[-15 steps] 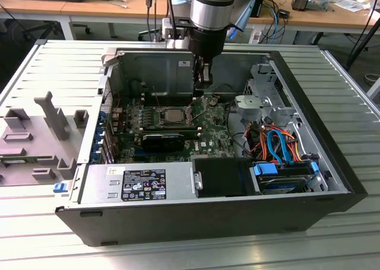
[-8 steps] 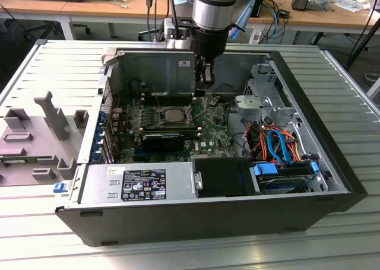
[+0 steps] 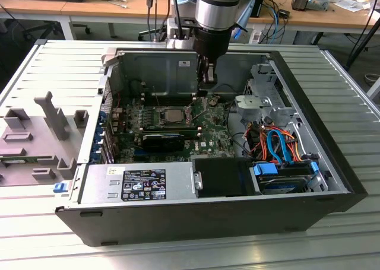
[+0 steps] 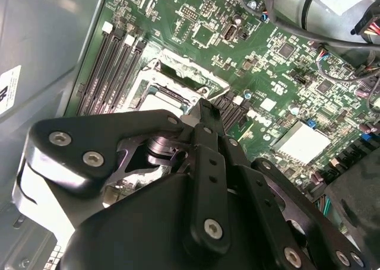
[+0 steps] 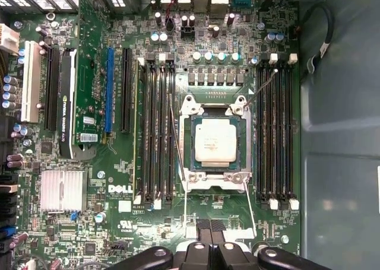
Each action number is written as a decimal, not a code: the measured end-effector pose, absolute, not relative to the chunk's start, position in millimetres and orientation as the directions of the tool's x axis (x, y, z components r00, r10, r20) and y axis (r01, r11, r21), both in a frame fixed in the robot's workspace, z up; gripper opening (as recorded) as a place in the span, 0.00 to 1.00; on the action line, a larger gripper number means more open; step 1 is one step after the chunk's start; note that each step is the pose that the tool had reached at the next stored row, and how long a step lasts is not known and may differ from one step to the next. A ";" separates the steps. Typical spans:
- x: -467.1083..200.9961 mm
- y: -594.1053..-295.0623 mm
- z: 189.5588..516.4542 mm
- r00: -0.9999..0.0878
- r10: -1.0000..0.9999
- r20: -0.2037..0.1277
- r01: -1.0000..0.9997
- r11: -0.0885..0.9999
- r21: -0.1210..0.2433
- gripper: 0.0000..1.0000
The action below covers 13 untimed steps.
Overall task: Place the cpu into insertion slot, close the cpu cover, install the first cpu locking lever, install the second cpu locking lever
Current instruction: 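Close the cpu cover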
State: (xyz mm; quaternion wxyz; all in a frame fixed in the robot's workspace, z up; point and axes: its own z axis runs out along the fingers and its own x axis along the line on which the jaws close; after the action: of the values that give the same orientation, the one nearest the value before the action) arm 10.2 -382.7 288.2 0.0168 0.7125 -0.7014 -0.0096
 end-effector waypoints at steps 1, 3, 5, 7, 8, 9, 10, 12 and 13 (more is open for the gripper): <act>11.1 -382.7 288.2 0.016 -1.000 0.010 -0.999 -0.016 0.037 0.11; 11.9 -382.7 288.2 0.016 -1.000 0.010 -0.999 -0.016 0.037 0.11; 12.6 -382.7 288.2 0.016 -1.000 0.010 -0.999 -0.016 0.037 0.11; 14.1 -382.7 288.2 0.016 -1.000 0.010 -0.999 -0.016 0.037 0.11; 14.6 -382.7 288.2 0.016 -1.000 0.010 -0.999 -0.016 0.037 0.11; 15.1 -382.7 288.2 0.016 -1.000 0.010 -0.999 -0.016 0.037 0.11; 15.4 -382.7 288.2 0.016 -1.000 0.010 -0.999 -0.016 0.037 0.11; 16.4 -382.7 288.2 0.016 -1.000 0.010 -0.999 -0.016 0.037 0.11; 16.8 -382.7 288.2 0.016 -1.000 0.010 -0.999 -0.016 0.037 0.11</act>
State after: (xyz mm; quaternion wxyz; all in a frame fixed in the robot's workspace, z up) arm 16.8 -382.7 288.2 0.0168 0.7126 -0.7014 -0.0096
